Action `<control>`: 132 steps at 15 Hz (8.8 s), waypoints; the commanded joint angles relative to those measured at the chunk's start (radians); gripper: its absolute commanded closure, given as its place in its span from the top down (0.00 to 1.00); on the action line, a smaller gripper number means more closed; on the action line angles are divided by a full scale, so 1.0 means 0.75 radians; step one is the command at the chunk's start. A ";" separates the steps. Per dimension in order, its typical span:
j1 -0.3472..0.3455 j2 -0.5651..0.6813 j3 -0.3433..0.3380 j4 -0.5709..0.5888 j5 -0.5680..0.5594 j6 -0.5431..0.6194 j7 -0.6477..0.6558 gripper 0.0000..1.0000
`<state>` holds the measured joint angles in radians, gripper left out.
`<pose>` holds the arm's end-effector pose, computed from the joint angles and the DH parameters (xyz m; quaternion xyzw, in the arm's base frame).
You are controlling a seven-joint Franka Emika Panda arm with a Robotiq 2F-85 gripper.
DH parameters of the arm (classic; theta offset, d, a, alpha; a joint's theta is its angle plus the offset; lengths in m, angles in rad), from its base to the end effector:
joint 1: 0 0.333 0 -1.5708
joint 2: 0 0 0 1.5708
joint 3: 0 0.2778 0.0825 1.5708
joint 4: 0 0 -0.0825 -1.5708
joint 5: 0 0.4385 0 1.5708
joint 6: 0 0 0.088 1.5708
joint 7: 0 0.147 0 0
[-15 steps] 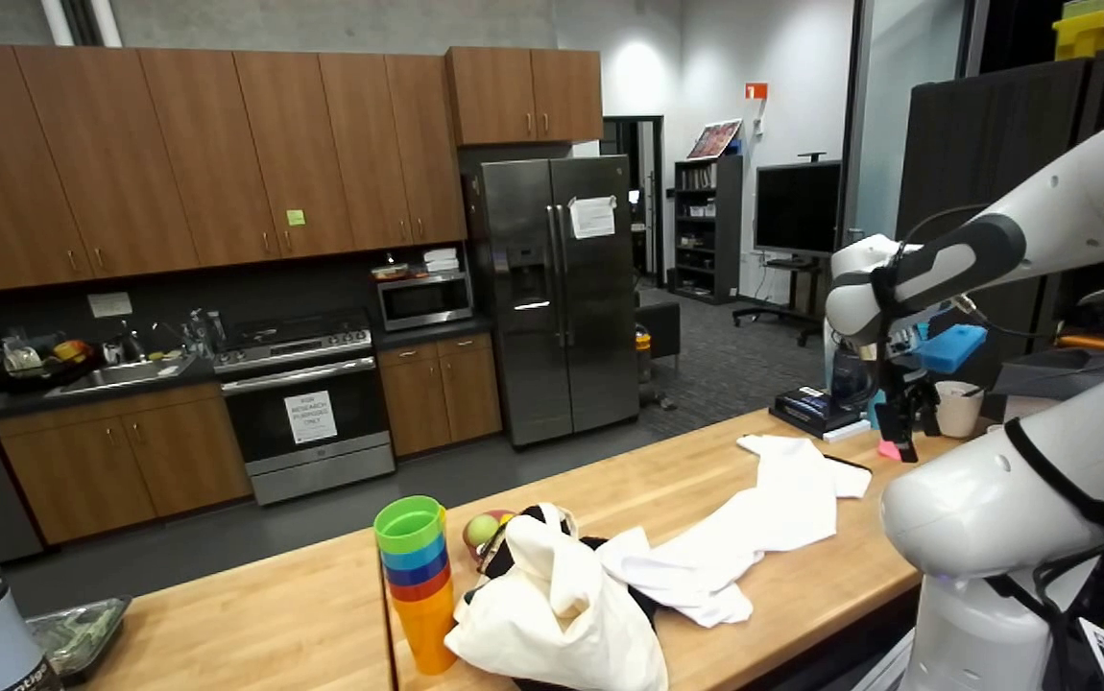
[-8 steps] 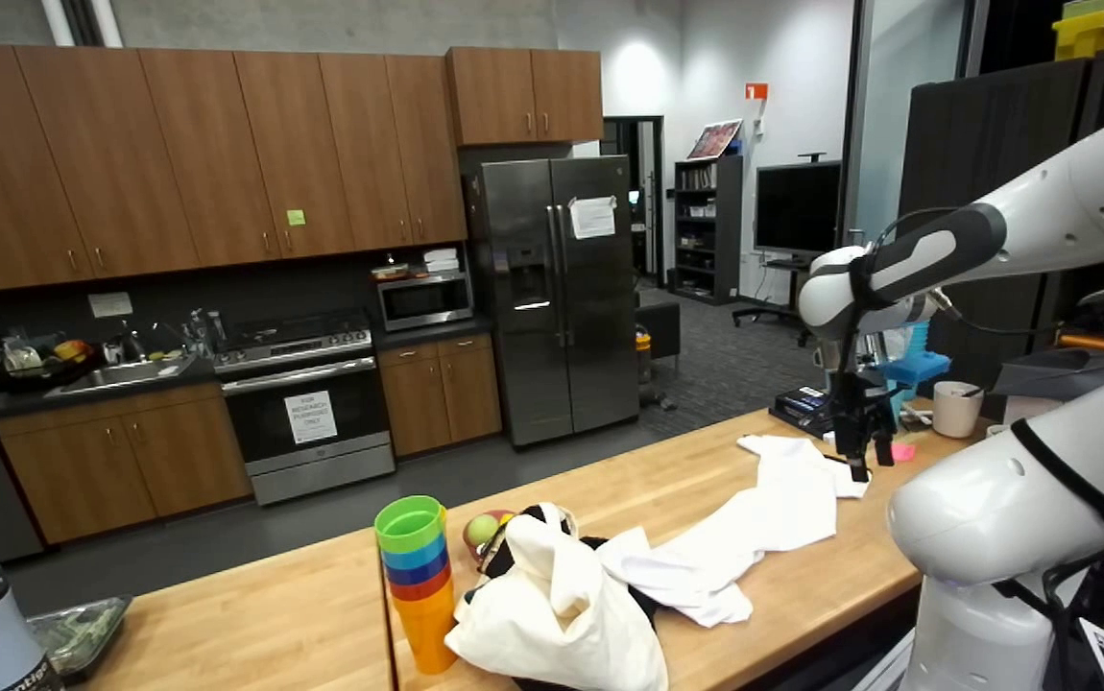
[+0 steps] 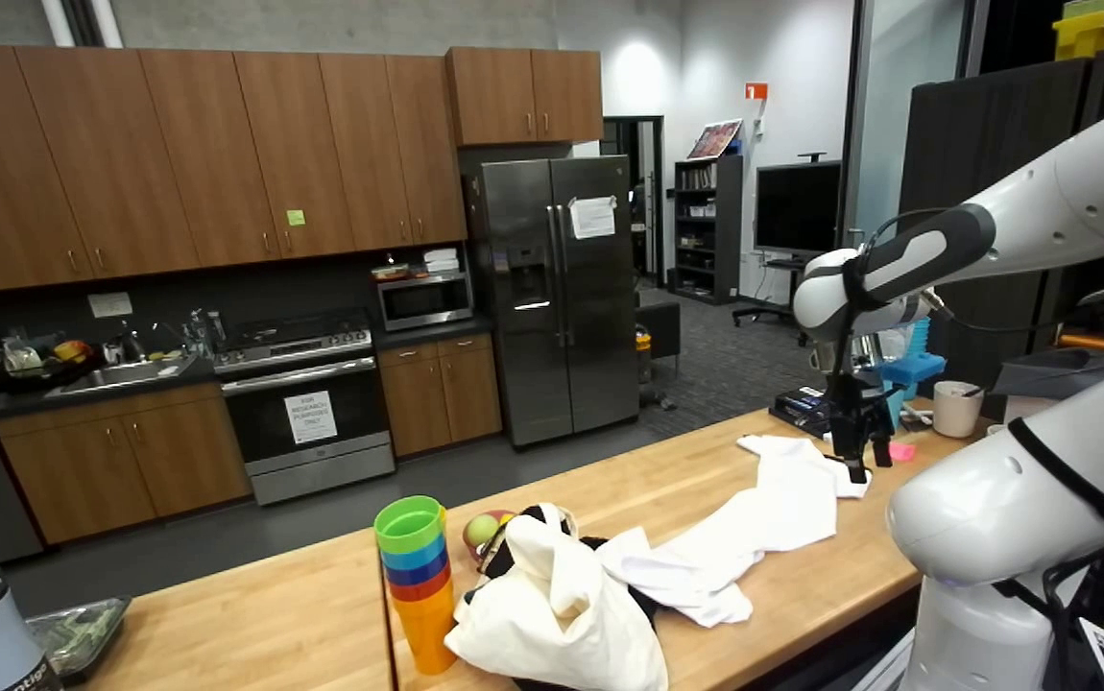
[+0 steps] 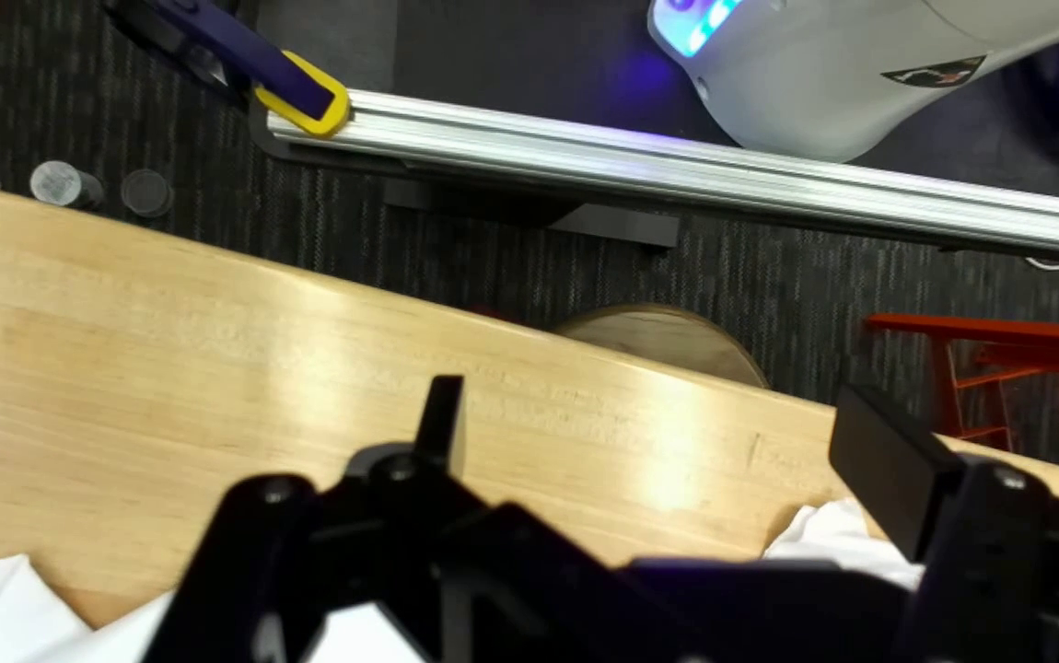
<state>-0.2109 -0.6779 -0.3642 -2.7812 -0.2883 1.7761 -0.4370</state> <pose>0.2938 -0.1854 0.2686 -0.9842 -0.0428 0.1620 0.0564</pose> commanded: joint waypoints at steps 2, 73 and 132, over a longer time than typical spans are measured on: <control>0.082 -0.009 0.031 0.007 -0.040 0.052 -0.200 1.00; 0.551 0.856 0.461 0.000 0.627 1.338 -1.406 1.00; 0.434 0.900 0.597 0.015 0.477 1.366 -1.220 0.44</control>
<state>0.1224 -0.0023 0.0753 -2.7711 0.0701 2.8023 -1.3526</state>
